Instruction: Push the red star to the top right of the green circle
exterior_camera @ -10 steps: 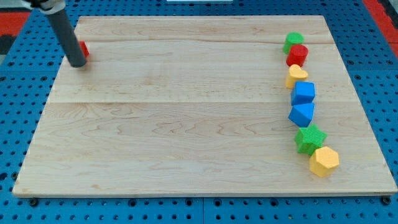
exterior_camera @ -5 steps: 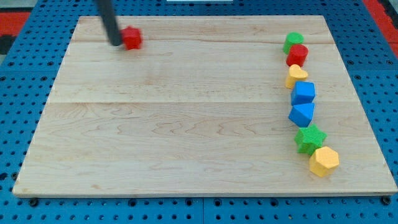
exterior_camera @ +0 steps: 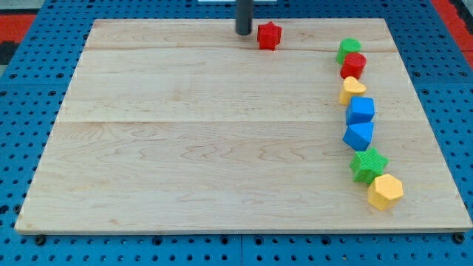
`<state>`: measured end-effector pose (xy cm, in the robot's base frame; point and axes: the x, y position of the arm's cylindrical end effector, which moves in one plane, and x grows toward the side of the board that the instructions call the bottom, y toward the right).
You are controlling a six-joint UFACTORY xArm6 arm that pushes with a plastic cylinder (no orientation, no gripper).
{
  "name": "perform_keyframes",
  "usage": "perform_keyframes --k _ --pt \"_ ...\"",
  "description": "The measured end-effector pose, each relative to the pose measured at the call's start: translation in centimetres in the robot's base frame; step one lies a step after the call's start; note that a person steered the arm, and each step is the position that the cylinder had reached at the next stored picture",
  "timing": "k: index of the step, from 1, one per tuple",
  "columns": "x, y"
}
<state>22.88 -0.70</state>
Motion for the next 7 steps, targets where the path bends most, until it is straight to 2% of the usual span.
perform_keyframes --k 1,3,4,5,6,7 --pt "0.7 2.2" --pt "0.4 11.1" --pt "0.4 13.6" --pt "0.0 13.3" --pt "0.9 8.9" --pt "4.1 10.8"
